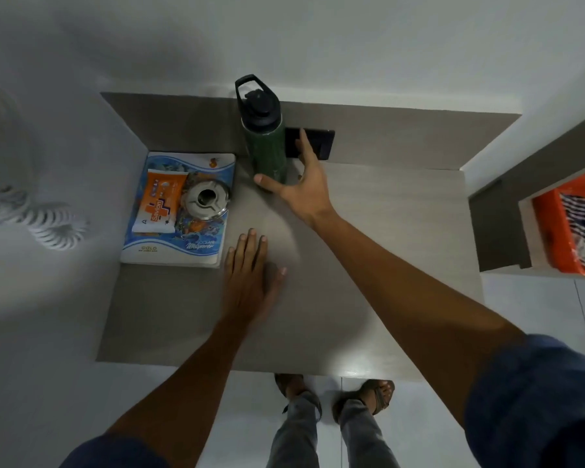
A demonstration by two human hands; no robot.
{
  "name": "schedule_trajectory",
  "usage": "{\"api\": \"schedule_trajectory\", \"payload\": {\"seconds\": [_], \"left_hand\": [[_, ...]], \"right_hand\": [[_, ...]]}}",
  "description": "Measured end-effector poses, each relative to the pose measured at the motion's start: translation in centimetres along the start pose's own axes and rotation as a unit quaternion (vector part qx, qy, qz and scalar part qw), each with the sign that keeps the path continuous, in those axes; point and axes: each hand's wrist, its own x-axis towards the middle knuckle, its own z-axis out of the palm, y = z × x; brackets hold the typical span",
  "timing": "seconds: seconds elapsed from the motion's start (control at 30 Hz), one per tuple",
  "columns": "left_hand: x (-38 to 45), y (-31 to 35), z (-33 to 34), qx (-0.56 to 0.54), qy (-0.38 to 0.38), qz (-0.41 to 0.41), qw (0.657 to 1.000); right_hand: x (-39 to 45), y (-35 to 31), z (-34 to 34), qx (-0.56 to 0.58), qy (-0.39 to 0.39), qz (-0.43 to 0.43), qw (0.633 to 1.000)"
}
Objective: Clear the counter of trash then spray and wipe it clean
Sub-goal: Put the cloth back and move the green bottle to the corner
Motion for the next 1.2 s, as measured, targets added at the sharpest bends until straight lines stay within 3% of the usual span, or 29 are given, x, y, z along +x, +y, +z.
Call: {"api": "schedule_trajectory", "payload": {"seconds": [0.63, 0.87, 1.2], "left_hand": [[0.2, -0.2, 1.0, 0.019, 0.016, -0.007, 1.0], [0.3, -0.4, 1.0, 0.024, 0.037, 0.005, 0.999], [0.2, 0.0, 0.2, 0.003, -0.003, -0.002, 1.0]], "right_hand": [[2.3, 0.4, 1.7, 0.008, 0.069, -0.029, 0.997], [-0.5, 3.4, -7.8, -0.035, 0.146, -0.001, 0.989], [-2.0, 7.0, -22.2, -0.071, 0.263, 0.08, 0.959]]}}
